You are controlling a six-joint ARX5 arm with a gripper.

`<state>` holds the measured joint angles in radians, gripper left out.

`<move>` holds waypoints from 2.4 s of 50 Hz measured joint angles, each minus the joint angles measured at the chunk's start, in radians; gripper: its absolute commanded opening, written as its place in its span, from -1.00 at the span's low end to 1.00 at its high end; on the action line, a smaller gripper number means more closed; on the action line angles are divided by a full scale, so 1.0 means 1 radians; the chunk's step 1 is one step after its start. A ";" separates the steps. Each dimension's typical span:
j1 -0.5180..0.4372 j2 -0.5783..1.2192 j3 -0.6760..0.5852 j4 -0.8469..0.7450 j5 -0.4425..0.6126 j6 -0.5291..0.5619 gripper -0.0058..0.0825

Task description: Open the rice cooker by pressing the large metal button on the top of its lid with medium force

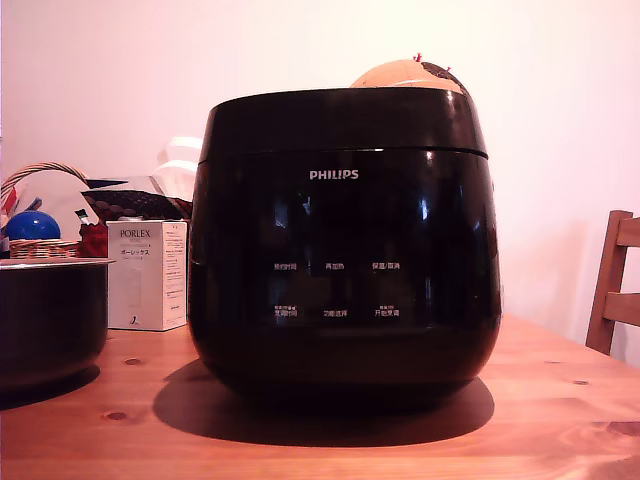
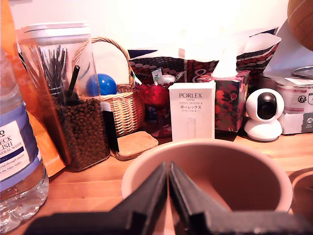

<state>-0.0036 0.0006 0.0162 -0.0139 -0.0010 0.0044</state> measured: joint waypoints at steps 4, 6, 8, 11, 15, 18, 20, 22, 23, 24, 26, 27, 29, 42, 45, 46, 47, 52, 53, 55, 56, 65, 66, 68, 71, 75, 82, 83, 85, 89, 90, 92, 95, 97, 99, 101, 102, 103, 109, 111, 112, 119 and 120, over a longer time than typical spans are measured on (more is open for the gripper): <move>0.000 0.002 -0.001 0.072 0.100 -0.032 -0.91; 0.000 0.002 0.001 0.135 0.126 -0.032 -0.91; 0.000 -0.003 0.007 0.163 0.132 -0.034 -0.91; -0.001 -0.003 0.018 0.173 0.134 -0.051 -0.91; -0.001 -0.003 0.018 0.167 0.133 -0.051 -0.91; -0.001 -0.003 0.018 0.166 0.133 -0.052 -0.91; -0.001 -0.003 0.018 0.166 0.134 -0.053 -0.91; -0.001 -0.003 0.018 0.167 0.138 -0.053 -0.91; -0.001 -0.003 0.018 0.167 0.142 -0.053 -0.91; -0.001 -0.003 0.018 0.169 0.148 -0.094 -0.91; -0.001 -0.003 0.018 0.173 0.158 -0.094 -0.91; -0.001 -0.003 0.018 0.175 0.162 -0.094 -0.91; -0.001 -0.003 0.018 0.175 0.171 -0.164 -0.91; 0.000 -0.003 0.095 0.081 0.391 -0.390 -0.91; 0.000 0.006 0.156 0.021 0.497 -0.394 -0.91; 0.000 0.012 0.178 0.005 0.525 -0.394 -0.91; 0.000 0.019 0.199 -0.009 0.552 -0.395 -0.91; -0.002 0.072 0.288 -0.090 0.678 -0.394 -0.91; -0.003 0.088 0.301 -0.098 0.693 -0.395 -0.91; -0.006 0.121 0.322 -0.113 0.732 -0.394 -0.91; -0.009 0.140 0.330 -0.116 0.740 -0.394 -0.91; -0.042 0.293 0.386 -0.122 0.778 -0.308 -0.91; -0.047 0.309 0.394 -0.122 0.778 -0.308 -0.91; -0.060 0.338 0.408 -0.121 0.778 -0.266 -0.91; -0.087 0.384 0.428 -0.113 0.779 -0.258 -0.91; -0.130 0.450 0.449 -0.075 0.778 -0.216 -0.91; -0.231 0.571 0.474 0.022 0.766 -0.164 -0.91; -0.248 0.589 0.475 0.037 0.762 -0.151 -0.91; -0.283 0.626 0.476 0.065 0.747 -0.151 -0.91; -0.354 0.698 0.476 0.126 0.707 -0.131 -0.91; -0.372 0.719 0.476 0.142 0.697 -0.131 -0.91; -0.408 0.757 0.476 0.173 0.671 -0.118 -0.91; -0.459 0.803 0.476 0.211 0.634 -0.097 -0.91; -0.491 0.830 0.480 0.228 0.607 -0.084 -0.91; -0.521 0.858 0.492 0.237 0.586 -0.075 -0.91; -0.548 0.887 0.512 0.243 0.569 -0.055 -0.91; -0.560 0.905 0.527 0.246 0.563 -0.055 -0.91; -0.571 0.923 0.544 0.248 0.555 -0.055 -0.91; -0.622 1.020 0.655 0.261 0.537 0.010 -0.91; -0.634 1.049 0.689 0.262 0.533 0.017 -0.91; -0.639 1.061 0.702 0.263 0.533 0.017 -0.91; -0.668 1.164 0.773 0.265 0.518 0.068 -0.91; -0.670 1.178 0.779 0.265 0.515 0.068 -0.91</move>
<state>-0.6739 1.1786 0.7948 0.2512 0.5140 0.0719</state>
